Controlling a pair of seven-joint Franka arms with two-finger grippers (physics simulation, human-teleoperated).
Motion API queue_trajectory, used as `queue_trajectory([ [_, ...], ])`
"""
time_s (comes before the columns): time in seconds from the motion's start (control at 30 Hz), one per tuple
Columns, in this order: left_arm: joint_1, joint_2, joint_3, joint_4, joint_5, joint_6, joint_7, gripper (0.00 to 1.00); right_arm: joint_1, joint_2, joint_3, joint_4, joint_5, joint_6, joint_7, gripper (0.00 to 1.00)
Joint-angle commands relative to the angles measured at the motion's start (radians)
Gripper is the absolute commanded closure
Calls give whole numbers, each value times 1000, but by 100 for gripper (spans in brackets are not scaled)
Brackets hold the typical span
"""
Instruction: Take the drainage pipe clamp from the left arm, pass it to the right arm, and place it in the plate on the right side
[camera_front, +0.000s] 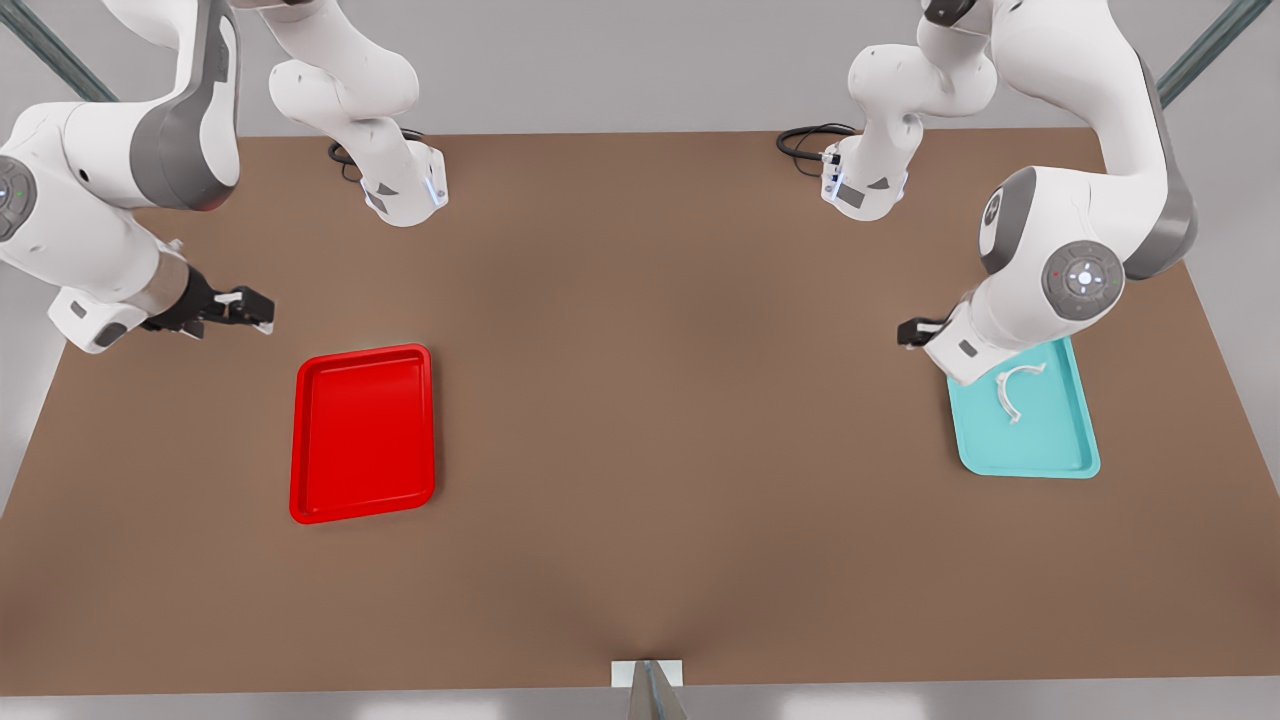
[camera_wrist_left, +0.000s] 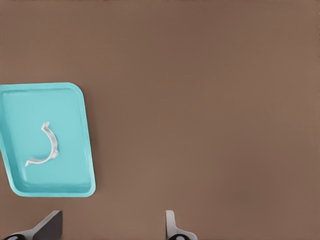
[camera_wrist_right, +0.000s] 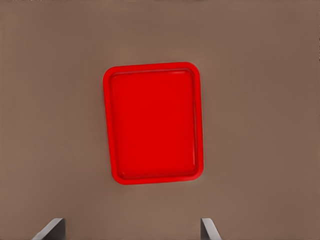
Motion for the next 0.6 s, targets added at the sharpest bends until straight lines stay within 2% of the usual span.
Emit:
queue_trajectory([
  [0.0,0,-1,3,0,2,49,-39,0,7,-1,1,1,-3,41,-55,0],
  [0.03,2,2,22,-2,0,52,-39,0,6,-1,-1,1,3,37,-55,0],
  [0.07,5,30,96,-25,-3,83,-37,0,6,-1,-1,1,3,37,-55,0],
  [0.1,5,33,164,-127,-5,238,-36,0,6,-1,-1,1,3,35,-55,0],
  [0.13,26,74,207,-157,-5,325,9,0,3,1,-2,-1,3,35,-55,0],
  [0.2,92,161,236,-184,-5,462,32,0,-2,2,-1,-3,3,40,-55,0],
  [0.27,98,181,300,-275,-5,617,33,0,-2,2,-1,-3,1,41,-55,0],
  [0.43,170,272,308,-467,-92,1016,78,0,-2,2,-1,-12,3,43,-55,0],
  [0.57,232,293,308,-509,-123,1023,104,0,-3,-1,-1,-22,5,38,-55,0],
])
